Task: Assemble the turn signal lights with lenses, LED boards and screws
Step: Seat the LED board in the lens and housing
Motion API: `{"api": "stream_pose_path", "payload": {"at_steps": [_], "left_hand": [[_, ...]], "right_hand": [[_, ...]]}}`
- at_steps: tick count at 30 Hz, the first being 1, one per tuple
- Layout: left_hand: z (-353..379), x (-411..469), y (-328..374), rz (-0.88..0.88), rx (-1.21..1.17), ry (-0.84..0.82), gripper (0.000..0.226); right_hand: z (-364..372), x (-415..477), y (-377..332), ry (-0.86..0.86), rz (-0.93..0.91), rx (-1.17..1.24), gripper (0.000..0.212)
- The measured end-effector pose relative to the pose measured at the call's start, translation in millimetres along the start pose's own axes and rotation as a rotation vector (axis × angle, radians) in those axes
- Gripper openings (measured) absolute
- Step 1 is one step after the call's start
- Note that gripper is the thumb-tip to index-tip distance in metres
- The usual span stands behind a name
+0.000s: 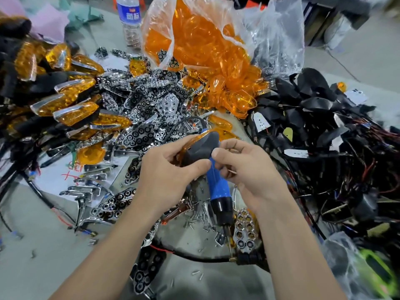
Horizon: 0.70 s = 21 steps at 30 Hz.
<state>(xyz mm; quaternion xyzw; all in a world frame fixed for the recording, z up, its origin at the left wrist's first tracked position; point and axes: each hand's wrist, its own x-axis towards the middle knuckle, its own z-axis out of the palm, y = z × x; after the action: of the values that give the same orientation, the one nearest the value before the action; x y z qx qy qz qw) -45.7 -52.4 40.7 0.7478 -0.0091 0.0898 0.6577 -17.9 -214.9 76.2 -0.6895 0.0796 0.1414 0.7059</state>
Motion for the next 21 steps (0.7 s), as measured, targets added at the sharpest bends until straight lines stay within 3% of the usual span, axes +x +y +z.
{"api": "stream_pose_path", "payload": {"at_steps": [3,6,8,12,16,19,21], "left_hand": [[1,2,-2,-0.024,0.049,0.044,0.045],[2,4,-5,-0.039,0.245,0.085,0.061],[5,5,-2,0.016,0.358,0.094,0.062],[6,10,2,0.129,0.51,0.08,0.063],[-3,10,-6,0.221,0.544,0.086,0.059],[-13,13,-9,0.141,0.485,0.054,0.047],[-22,18,-12,-0.01,0.276,0.039,0.021]], "right_hand": [[-3,-2,7,0.065,-0.043,-0.137,0.024],[-13,-4,20,0.321,-0.136,-0.774,0.032],[-12,-9,26,0.347,-0.023,-1.064,0.038],[3,-6,43,0.252,0.115,-1.186,0.053],[18,7,50,0.348,0.165,-1.223,0.059],[24,18,50,0.35,0.216,-1.228,0.056],[20,20,45,0.333,0.244,-1.123,0.052]]}}
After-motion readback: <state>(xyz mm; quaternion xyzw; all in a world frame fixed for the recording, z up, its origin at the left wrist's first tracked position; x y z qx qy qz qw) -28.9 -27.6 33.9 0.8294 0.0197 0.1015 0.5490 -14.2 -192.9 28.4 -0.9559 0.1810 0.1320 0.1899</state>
